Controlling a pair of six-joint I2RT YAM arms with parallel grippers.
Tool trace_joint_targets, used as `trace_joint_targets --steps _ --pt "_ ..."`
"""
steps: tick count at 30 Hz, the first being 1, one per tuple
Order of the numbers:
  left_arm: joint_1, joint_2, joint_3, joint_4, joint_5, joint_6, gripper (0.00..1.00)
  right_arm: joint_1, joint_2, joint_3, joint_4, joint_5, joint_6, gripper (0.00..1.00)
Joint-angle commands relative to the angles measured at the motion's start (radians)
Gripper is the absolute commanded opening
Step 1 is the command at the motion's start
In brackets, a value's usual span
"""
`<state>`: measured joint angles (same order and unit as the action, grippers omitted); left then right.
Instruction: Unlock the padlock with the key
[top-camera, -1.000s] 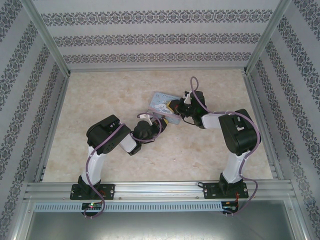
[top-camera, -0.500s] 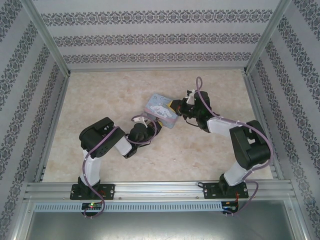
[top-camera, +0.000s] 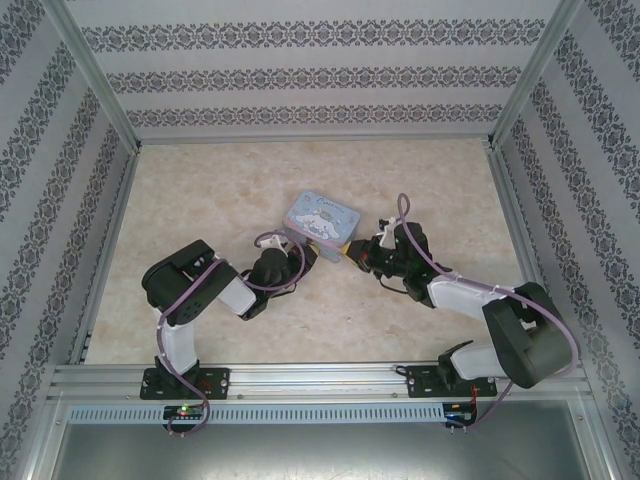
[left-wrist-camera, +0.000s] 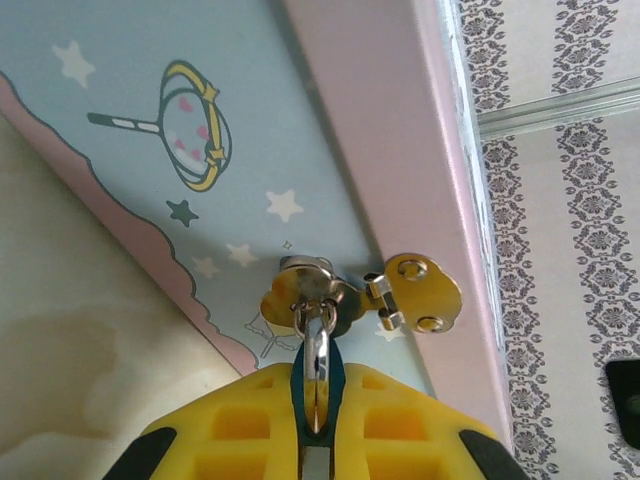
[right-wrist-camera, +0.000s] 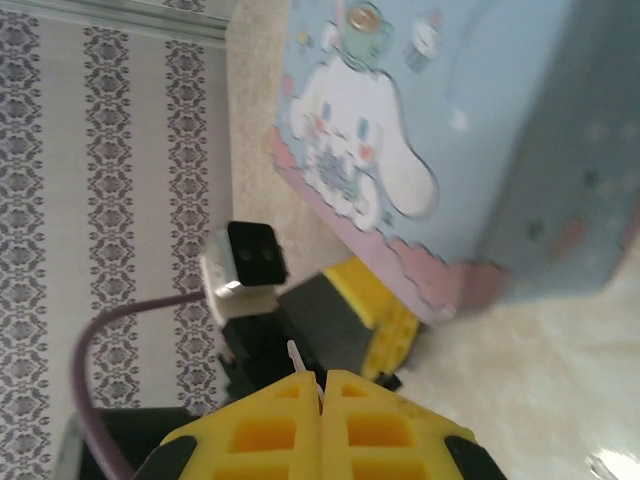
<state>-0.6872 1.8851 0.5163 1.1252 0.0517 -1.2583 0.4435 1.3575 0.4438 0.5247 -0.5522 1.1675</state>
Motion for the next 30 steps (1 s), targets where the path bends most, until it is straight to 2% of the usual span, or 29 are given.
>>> trace_joint_targets --steps 1,6,12,22,30 --pt "-0.005 -0.084 0.016 -0.079 0.016 -0.011 0.0 0.038 -0.024 -0.052 0.035 0.065 0.027 0.0" --pt "-0.005 -0.184 0.023 -0.211 0.011 0.024 0.0 0.09 -0.006 -0.094 0.085 0.117 0.051 0.0" --pt "-0.006 -0.192 0.011 -0.202 0.042 -0.019 0.0 0.125 0.035 -0.124 0.173 0.139 0.097 0.0" --pt "-0.023 -0.073 0.005 0.04 0.125 -0.165 0.0 0.173 -0.005 -0.131 0.167 0.194 0.12 0.0" --pt "-0.055 -0.012 0.017 0.152 0.106 -0.242 0.0 0.172 -0.026 -0.149 0.157 0.249 0.152 0.0"
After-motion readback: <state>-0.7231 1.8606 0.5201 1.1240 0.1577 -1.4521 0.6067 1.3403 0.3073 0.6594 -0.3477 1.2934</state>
